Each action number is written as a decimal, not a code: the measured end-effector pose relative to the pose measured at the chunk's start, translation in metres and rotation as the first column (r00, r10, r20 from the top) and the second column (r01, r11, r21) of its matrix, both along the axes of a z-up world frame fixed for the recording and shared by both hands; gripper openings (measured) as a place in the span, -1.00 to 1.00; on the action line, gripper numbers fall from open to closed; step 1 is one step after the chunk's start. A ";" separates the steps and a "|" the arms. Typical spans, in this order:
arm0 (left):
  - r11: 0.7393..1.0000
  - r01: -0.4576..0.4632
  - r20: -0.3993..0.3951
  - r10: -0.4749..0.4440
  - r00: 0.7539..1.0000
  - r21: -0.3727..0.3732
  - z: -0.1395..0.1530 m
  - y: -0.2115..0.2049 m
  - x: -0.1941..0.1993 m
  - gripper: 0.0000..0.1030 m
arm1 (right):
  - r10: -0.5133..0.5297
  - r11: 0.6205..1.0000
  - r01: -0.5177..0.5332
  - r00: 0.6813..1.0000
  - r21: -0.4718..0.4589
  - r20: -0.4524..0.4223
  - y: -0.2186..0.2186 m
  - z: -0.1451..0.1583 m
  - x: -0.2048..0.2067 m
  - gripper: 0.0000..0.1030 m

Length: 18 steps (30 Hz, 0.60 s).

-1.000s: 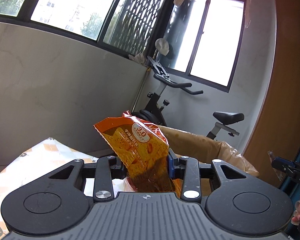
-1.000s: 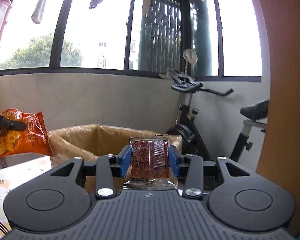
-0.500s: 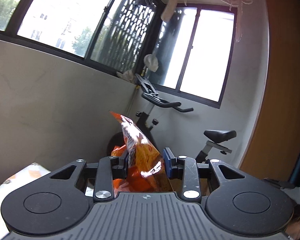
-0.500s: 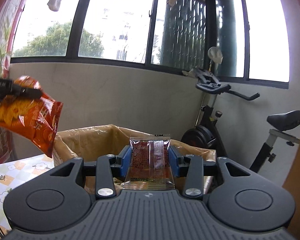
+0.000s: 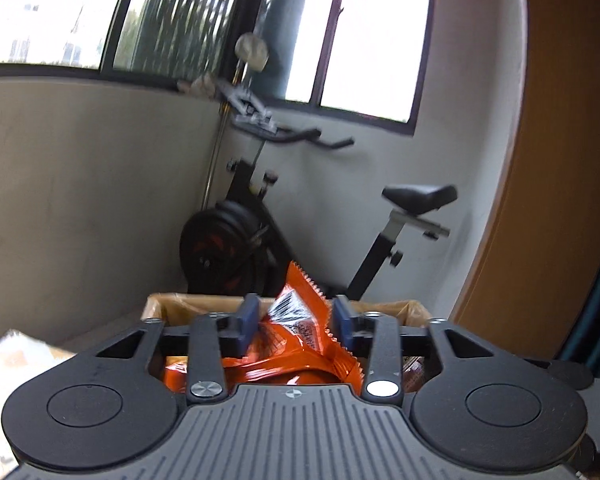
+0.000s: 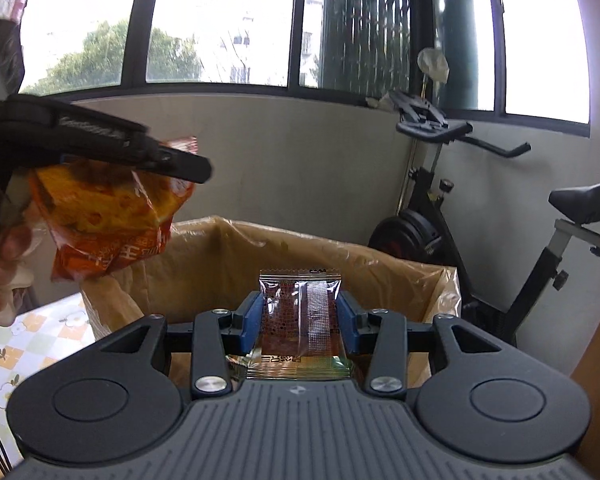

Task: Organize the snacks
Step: 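Open both tools over the box to drop the two packets in, then withdraw both open tools from above the box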

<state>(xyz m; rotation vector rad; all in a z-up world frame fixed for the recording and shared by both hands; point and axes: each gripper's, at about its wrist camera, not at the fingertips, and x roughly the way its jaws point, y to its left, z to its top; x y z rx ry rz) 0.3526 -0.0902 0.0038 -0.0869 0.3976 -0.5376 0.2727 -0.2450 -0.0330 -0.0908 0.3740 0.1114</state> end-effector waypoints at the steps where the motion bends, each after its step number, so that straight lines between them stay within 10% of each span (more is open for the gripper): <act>1: 1.000 -0.008 -0.021 0.008 1.000 -0.001 -0.002 0.002 0.004 0.10 | -0.006 1.000 0.006 1.000 -0.001 -0.011 0.000 -0.001 0.002 -0.08; 6: 1.000 -0.028 -0.057 0.028 0.998 -0.001 -0.007 0.012 0.015 0.45 | -0.019 1.000 0.019 0.999 0.005 -0.034 0.000 -0.002 0.002 0.24; 18: 1.000 -0.029 -0.028 0.029 0.999 0.000 0.002 0.016 0.007 0.46 | -0.022 1.000 0.022 0.999 -0.003 -0.031 0.004 0.000 -0.006 0.29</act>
